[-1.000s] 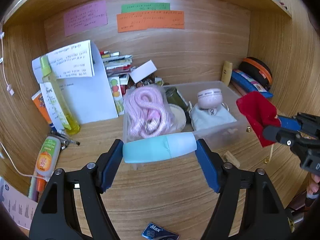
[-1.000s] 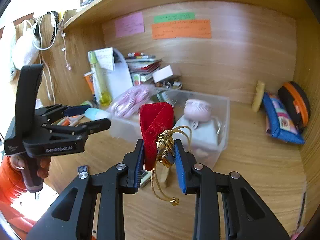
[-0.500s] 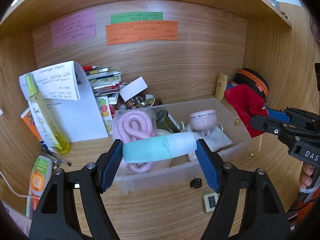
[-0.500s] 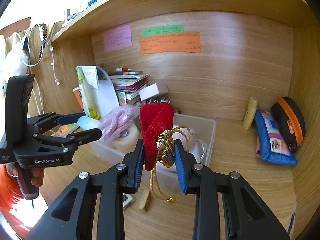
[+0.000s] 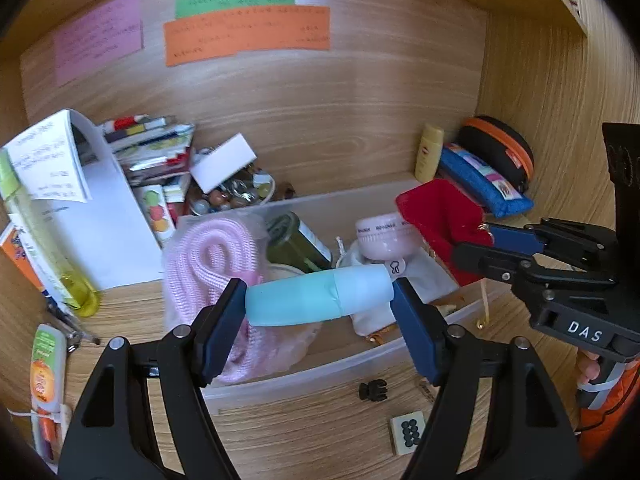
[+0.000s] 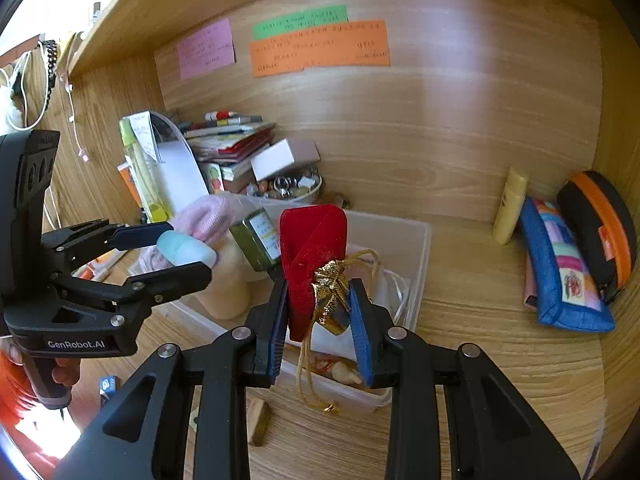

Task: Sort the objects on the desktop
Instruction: 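Carry the blue tube and red pouch into the clear box and release both, then move the left gripper to the blue Max blade pack while the right moves to the wooden stick, then grasp the Max blade pack with the left gripper while the right grasps the wooden stick, then carry the blade pack and wooden stick into the clear box and release both, then grasp the white mahjong tile with the right gripper while the left moves to the black clip, then grasp the small black clip with the left gripper, then carry the black clip and mahjong tile into the clear box and release both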

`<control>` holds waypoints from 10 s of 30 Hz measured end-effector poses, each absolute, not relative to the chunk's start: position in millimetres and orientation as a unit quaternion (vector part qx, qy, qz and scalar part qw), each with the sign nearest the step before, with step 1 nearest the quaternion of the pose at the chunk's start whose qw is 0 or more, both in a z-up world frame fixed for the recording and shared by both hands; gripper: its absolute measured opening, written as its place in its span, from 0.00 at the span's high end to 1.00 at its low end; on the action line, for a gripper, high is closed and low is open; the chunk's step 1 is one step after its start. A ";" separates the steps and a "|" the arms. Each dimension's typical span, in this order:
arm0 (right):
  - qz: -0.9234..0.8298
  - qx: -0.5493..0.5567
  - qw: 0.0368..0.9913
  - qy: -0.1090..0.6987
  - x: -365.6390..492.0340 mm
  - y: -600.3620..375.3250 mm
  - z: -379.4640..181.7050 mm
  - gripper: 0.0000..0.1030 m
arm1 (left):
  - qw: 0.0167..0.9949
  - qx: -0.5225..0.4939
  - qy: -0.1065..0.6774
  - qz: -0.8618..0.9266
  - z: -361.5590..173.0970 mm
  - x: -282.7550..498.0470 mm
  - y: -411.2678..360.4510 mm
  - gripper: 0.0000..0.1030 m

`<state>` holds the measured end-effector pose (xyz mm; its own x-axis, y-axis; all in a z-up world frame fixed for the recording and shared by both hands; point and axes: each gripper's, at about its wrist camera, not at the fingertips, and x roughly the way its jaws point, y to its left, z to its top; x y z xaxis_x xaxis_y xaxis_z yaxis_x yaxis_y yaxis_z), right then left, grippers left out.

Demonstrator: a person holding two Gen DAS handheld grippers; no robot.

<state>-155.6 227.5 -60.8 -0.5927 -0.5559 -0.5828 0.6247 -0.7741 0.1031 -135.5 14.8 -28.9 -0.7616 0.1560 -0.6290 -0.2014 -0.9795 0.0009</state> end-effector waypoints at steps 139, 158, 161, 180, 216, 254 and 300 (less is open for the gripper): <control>-0.875 0.323 0.339 0.122 -97.0 208.0 -72.7 0.90 | 0.100 -0.283 -0.011 0.954 -27.8 -58.9 -42.9 0.54; -0.867 0.320 0.361 0.122 -153.2 197.0 -68.7 0.90 | 0.158 -0.300 -0.013 0.941 -29.1 -137.7 -2.8 0.54; -0.865 0.325 0.362 0.120 -159.6 196.3 -72.2 0.90 | 0.165 -0.305 -0.011 0.938 -32.3 -144.0 1.8 0.54; -0.861 0.324 0.368 0.134 -162.9 189.6 -79.6 0.90 | 0.176 -0.327 -0.022 0.928 -40.0 -159.0 3.0 0.54; -0.891 0.278 0.328 0.145 -87.9 204.3 -56.9 0.25 | 0.096 -0.292 -0.050 0.950 -22.3 -79.6 -48.7 0.17; -0.862 0.377 0.318 0.118 -91.9 233.4 -120.7 0.65 | 0.114 -0.408 -0.025 0.906 -94.6 -92.6 1.4 0.25; -0.887 0.304 0.335 0.092 -101.4 250.7 -62.2 0.65 | 0.147 -0.343 -0.029 0.927 -45.4 -88.6 15.4 0.82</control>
<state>-101.4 250.7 -62.2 -0.5911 -0.5390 -0.6001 0.6503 -0.7586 0.0407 -88.6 15.4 -45.4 -0.7208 0.2926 -0.6284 -0.2530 -0.9551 -0.1544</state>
